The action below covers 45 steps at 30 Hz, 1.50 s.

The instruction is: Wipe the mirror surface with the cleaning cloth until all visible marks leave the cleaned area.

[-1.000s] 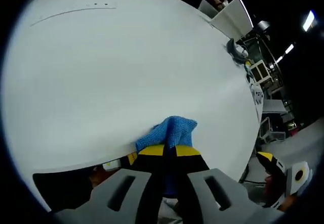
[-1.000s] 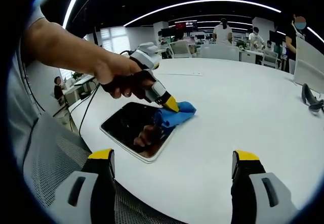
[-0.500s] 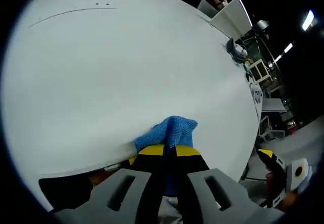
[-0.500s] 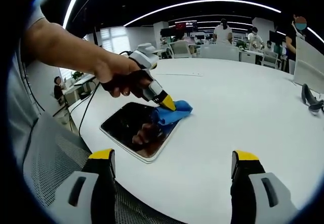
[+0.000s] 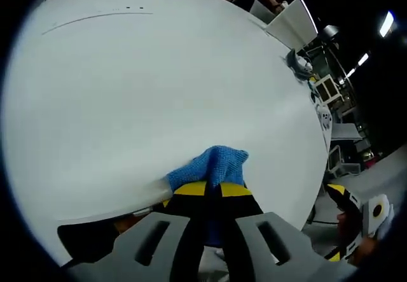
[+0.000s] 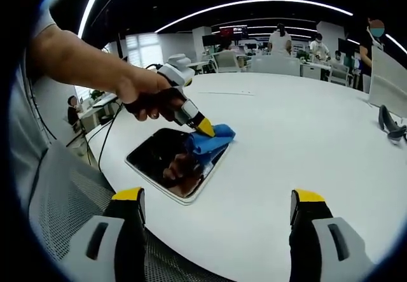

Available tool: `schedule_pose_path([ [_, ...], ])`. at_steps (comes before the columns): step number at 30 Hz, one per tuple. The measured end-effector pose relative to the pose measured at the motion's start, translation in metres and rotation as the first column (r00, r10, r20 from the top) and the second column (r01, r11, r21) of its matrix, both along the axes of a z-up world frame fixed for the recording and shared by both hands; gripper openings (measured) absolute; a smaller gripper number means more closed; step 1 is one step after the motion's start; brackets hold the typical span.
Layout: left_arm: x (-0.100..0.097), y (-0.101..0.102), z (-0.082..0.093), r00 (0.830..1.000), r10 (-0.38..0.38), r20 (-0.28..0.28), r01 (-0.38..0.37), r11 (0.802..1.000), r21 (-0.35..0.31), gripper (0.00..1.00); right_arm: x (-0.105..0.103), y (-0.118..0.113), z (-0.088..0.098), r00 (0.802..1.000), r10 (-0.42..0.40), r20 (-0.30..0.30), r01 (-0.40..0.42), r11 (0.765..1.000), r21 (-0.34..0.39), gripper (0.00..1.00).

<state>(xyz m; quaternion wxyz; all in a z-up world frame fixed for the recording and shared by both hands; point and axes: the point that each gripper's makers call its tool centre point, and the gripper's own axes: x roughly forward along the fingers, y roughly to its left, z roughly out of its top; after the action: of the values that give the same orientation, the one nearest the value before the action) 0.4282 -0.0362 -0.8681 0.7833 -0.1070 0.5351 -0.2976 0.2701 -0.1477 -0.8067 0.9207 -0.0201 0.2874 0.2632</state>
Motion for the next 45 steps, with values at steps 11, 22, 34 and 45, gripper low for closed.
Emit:
schedule_pose_path([
  [11, 0.000, 0.006, 0.001, 1.000, 0.009, 0.004, -0.009, 1.000, -0.002, 0.04, -0.001, 0.000, -0.001, 1.000, 0.001, -0.006, -0.001, 1.000, -0.010, 0.93],
  [22, -0.002, 0.005, 0.002, 1.000, 0.019, 0.022, -0.019, 1.000, 0.008, 0.04, -0.001, -0.001, -0.002, 1.000, -0.001, -0.007, 0.001, 1.000, -0.010, 0.94],
  [34, -0.013, 0.008, 0.000, 0.997, 0.024, 0.075, -0.025, 1.000, 0.014, 0.04, -0.001, -0.001, -0.003, 1.000, 0.002, -0.008, -0.003, 1.000, -0.014, 0.94],
  [45, -0.034, 0.013, 0.002, 0.993, 0.034, 0.110, -0.034, 0.999, 0.000, 0.04, -0.001, 0.000, -0.002, 1.000, 0.000, -0.009, 0.000, 1.000, -0.016, 0.94],
])
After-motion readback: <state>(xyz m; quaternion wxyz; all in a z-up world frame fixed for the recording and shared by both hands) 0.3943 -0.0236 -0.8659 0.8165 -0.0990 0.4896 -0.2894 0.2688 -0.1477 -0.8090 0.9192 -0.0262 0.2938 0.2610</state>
